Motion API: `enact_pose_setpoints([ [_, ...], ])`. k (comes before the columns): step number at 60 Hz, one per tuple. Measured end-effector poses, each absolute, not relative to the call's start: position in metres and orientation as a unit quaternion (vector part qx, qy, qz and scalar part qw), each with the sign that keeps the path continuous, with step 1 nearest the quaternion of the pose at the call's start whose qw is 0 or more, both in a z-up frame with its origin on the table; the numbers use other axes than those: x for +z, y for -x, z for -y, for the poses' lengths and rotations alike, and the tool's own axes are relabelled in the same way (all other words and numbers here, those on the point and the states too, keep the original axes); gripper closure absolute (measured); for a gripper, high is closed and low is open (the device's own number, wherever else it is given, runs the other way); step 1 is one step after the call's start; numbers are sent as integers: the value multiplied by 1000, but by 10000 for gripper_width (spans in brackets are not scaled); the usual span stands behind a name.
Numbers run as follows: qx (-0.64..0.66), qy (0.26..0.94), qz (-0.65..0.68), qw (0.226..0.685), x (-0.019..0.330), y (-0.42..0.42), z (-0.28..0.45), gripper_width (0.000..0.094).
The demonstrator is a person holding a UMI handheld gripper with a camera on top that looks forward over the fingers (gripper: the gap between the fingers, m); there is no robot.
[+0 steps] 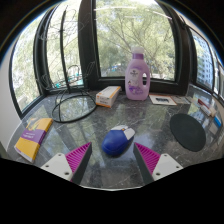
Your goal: Arrange mouse
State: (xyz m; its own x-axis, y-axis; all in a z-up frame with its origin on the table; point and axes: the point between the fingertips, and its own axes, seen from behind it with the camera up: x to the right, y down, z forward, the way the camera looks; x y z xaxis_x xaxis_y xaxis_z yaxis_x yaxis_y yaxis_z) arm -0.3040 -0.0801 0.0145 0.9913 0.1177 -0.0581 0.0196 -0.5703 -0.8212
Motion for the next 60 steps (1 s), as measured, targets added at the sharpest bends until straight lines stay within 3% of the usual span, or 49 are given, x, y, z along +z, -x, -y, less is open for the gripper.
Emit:
enact_pose_setpoints([
  [18,34,895,5,445,-12,314,8,123],
  [25,0,894,26,447,-14,311,-4,283],
  [29,9,895,31,446,-15,315,-5,432],
  [46,37,896,55,439,-10,326,-6,582],
  [50,49,888,71,451,12,330,-6,581],
  [53,68,874,78,475,48,332,-10,581],
  [60,118,823,87,549,172,324,-16,581],
])
